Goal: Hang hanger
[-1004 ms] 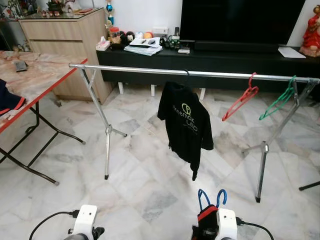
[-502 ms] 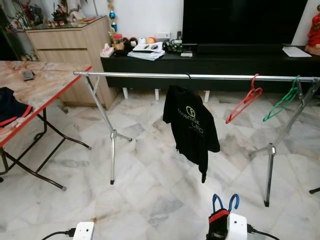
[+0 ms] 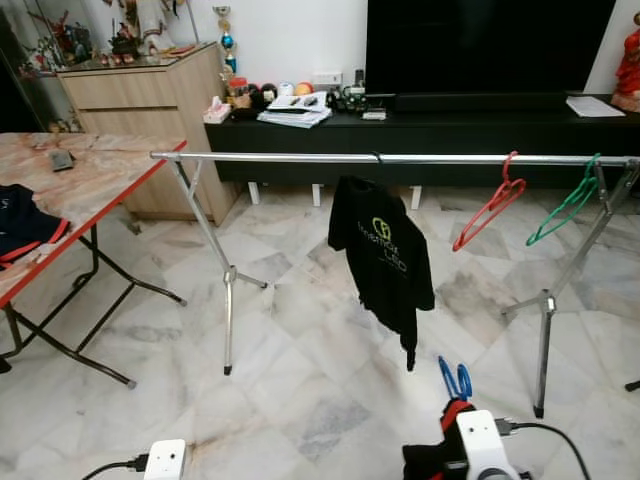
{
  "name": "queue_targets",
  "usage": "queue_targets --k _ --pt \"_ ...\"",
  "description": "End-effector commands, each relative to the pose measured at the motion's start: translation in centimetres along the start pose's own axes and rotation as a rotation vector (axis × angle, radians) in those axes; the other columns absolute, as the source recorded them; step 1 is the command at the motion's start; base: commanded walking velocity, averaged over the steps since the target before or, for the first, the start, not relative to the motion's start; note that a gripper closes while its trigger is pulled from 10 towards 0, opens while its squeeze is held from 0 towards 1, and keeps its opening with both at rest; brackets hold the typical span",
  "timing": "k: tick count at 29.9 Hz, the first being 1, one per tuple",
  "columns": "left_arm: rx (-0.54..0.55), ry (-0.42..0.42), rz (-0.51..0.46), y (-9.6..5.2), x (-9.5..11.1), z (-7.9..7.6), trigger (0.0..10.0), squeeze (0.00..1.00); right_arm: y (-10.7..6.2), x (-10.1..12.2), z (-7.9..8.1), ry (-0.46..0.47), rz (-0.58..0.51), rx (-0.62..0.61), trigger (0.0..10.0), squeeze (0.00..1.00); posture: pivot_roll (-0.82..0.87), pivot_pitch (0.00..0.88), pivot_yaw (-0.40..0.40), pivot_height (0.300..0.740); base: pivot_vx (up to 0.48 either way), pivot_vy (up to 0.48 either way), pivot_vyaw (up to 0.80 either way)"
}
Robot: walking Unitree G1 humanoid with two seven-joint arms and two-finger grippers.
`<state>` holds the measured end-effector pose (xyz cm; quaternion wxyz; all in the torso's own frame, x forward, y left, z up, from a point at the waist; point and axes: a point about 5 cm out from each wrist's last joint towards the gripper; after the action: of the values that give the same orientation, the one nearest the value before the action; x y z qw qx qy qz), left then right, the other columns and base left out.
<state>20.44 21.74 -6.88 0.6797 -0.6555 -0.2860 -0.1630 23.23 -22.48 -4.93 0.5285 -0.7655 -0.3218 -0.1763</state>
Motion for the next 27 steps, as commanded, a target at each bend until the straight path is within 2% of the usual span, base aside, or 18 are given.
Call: queue_targets --k 1,5,8,10,12,18,26,27 --pt "0.015 -0.029 0.012 0.0 0.0 0.2 10.0 0.0 -0.1 -0.8 0.5 0.003 0.041 0.022 0.0 0.0 -0.07 0.0 0.066 0.74 0.0 0.0 0.0" --pt "0.015 -0.031 0.014 0.0 -0.1 0.3 10.0 0.0 -0.4 -2.0 0.9 0.011 0.087 0.043 0.0 0.0 -0.07 0.0 0.068 0.74 0.0 0.0 0.0" --pt "0.017 -0.015 0.021 0.0 -0.1 0.5 10.0 0.0 -1.1 -4.4 2.2 0.052 0.161 0.077 0.0 0.0 -0.07 0.0 0.082 0.74 0.0 0.0 0.0" --pt "0.018 -0.013 0.023 0.0 -0.1 0.5 10.0 0.0 -1.2 -4.6 2.3 0.052 0.169 0.082 0.0 0.0 -0.07 0.0 0.085 0.74 0.0 0.0 0.0" --pt "0.014 0.006 0.037 -0.1 -0.3 0.7 10.0 0.0 -1.8 -6.1 3.1 0.064 0.215 0.104 0.0 0.0 -0.07 0.0 0.094 0.74 0.0 0.0 0.0" --pt "0.006 0.06 0.074 -0.2 -1.1 0.9 10.0 0.0 -2.3 -7.3 3.7 0.138 0.234 0.119 0.0 0.0 -0.1 0.0 0.126 0.74 0.0 0.0 0.0" --pt "-0.004 0.097 0.069 -0.1 -0.8 0.5 10.0 0.0 -2.3 -7.6 3.6 0.198 0.249 0.112 0.0 0.0 -0.1 0.0 0.124 0.74 0.0 0.0 0.0" --pt "-0.006 0.097 0.066 -0.1 -0.8 0.5 10.0 0.0 -2.4 -7.7 3.7 0.224 0.256 0.116 10.0 0.0 -0.1 0.0 0.125 0.74 0.0 0.0 0.0"
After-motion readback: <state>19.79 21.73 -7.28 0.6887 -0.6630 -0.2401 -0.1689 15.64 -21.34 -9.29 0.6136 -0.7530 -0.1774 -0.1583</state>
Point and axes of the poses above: a point about 5 cm out from each wrist's last joint towards the gripper, its own y axis pointing out of the wrist towards the gripper, its own x axis along the axis of the wrist's last joint, z = x × y, and after that the axes turned 2 degrees about -y, right-handed
